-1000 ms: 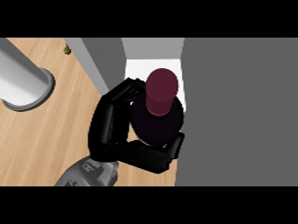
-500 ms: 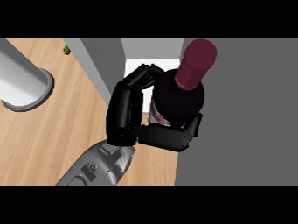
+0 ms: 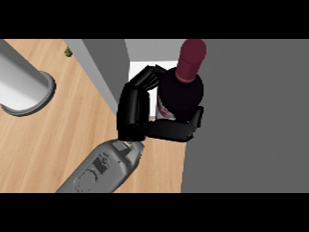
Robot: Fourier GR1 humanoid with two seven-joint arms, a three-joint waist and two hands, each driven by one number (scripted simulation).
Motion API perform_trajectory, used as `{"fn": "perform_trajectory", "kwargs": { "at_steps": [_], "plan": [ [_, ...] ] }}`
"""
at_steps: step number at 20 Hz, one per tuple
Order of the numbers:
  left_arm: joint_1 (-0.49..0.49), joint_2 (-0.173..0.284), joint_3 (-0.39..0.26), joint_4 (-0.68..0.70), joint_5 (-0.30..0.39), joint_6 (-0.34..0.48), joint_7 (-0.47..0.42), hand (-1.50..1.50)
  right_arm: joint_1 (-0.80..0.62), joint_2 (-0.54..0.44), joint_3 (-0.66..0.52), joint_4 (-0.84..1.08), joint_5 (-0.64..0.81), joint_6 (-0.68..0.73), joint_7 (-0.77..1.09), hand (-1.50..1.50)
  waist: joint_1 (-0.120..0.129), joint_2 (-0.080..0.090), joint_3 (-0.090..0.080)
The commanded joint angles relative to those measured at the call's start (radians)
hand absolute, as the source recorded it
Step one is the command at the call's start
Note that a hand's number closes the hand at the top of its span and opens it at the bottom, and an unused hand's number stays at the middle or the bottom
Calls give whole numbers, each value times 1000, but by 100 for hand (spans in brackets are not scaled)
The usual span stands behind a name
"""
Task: Pick up the wine, place it into the cabinet and close the cabinet
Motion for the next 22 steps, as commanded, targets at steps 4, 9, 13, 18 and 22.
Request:
{"fn": "perform_trajectory", "kwargs": {
  "at_steps": [4, 9, 13, 18, 22],
  "plan": [
    [38, 0, -11, 48, 77, 17, -124, 150, 41, 8, -9, -131, -91, -6, 49, -150, 6, -1, 0],
    [0, 28, 13, 205, 86, -36, -199, 150, -8, -3, -24, -131, -90, -22, 65, -150, 5, 0, 0],
    [-23, 6, 35, 268, 48, -29, -200, 150, 54, 27, 36, -139, -42, -12, 27, -150, 5, -1, 0],
    [-23, 0, 47, 397, 132, -33, -376, 150, 69, 5, -19, -133, -98, 16, 8, -150, -12, 3, 0],
    [-22, 0, 83, 431, 144, -61, -414, 150, 68, 10, -14, -123, -86, 11, -15, -150, -5, 2, 0]
  ]
}}
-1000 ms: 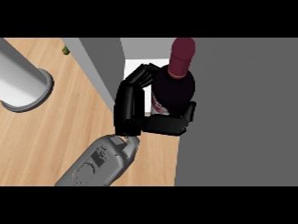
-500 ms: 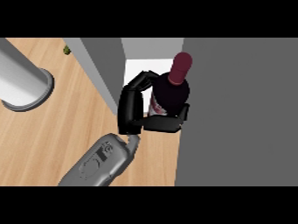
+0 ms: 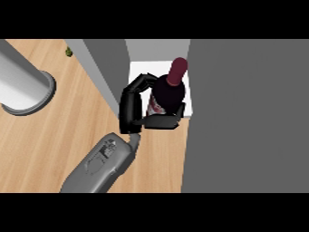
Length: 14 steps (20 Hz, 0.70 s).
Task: Pick up the wine, place it into the cabinet and close the cabinet
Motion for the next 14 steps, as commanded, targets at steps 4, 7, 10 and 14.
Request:
{"fn": "perform_trajectory", "kwargs": {
  "at_steps": [4, 7, 10, 14],
  "plan": [
    [-34, 4, 126, 103, 44, -98, -74, 150, 22, 15, 18, -129, -47, -23, 54, -150, 4, 0, 0],
    [-27, 16, 113, 68, 19, -90, -37, 150, 95, 3, -24, -113, -92, 29, -16, -150, 6, -1, 0],
    [-50, -1, 141, 154, 39, -121, -89, 150, 103, 9, -24, -133, -90, 16, -3, -150, 1, 0, 0],
    [-147, -2, 184, 233, 77, -152, -39, 150, 83, -2, -27, -105, -116, 30, -4, -150, -6, 2, 0]
  ]
}}
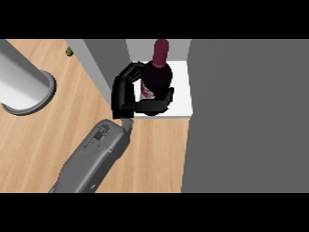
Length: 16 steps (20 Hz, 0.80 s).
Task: Pick up the wine, place it into the cabinet and close the cabinet
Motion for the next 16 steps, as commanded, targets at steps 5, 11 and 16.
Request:
{"fn": "perform_trajectory", "kwargs": {
  "at_steps": [5, 11, 16],
  "plan": [
    [-135, -4, 52, 219, 74, -34, -47, 150, 63, 4, -1, -113, -93, 18, 21, -150, -16, 4, 0],
    [-251, -4, 131, 335, 40, -62, -20, 150, 19, 8, 6, -102, -75, -6, 49, -150, -9, 3, 0],
    [-323, -4, 156, 458, 38, -31, -135, 150, 36, 2, -15, -87, -107, 25, 17, -150, -22, 6, 0]
  ]
}}
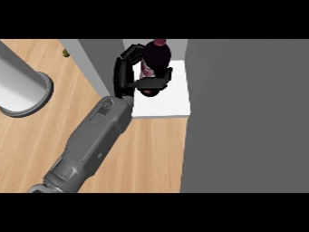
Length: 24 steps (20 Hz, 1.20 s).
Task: Pick up the wine, place it into the cabinet and close the cabinet
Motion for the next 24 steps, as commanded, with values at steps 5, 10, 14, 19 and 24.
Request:
{"fn": "perform_trajectory", "kwargs": {
  "at_steps": [5, 10, 14, 19, 24],
  "plan": [
    [-133, -2, 74, 202, 2, 18, -142, 150, 25, 24, 26, -104, -54, -15, 32, -150, -13, 5, 0],
    [-219, 12, 145, 314, -4, -9, -161, 150, 9, 27, 29, -64, -48, -8, 3, -150, -10, 7, 0],
    [-224, 9, 189, 379, 36, -45, -197, 150, 38, 25, 11, -54, -85, 13, -24, -150, -30, 15, 0],
    [-263, -2, 225, 380, 116, -42, -159, 150, 37, 35, 61, -47, -41, 16, -29, -150, -30, 10, 0],
    [-240, 3, 281, 440, 113, -123, -233, 150, 29, 29, 51, -75, -41, 1, 10, -150, -31, 15, -1]
  ]
}}
